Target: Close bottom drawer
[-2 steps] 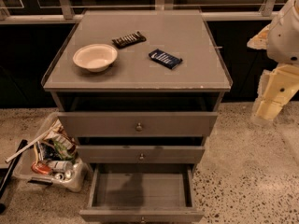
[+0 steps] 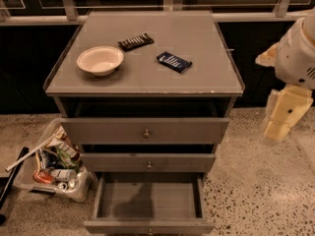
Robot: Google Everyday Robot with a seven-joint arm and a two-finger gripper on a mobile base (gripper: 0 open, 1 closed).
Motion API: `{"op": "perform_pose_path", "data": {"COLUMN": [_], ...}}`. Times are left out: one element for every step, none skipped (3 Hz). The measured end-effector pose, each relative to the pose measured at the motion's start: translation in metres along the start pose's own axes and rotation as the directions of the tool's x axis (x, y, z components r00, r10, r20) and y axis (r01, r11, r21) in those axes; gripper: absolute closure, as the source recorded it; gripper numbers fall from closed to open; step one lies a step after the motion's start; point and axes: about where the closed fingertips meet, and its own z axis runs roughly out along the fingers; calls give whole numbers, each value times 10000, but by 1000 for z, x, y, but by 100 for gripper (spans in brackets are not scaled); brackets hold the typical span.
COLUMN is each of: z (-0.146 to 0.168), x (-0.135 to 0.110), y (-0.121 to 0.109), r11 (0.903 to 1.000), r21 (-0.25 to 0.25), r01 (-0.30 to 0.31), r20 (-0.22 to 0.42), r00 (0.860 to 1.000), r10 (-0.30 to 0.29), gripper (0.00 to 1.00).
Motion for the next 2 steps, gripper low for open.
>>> {"op": "perform_pose_path", "data": {"z": [42, 87], "x": [3, 14], "y": [27, 60], "r11": [9973, 9927], "r21": [-705, -1191], "r01": [-212, -208], "r20": [290, 602], "r00": [9993, 9978], "r10": [233, 281], "gripper": [15, 39]}}
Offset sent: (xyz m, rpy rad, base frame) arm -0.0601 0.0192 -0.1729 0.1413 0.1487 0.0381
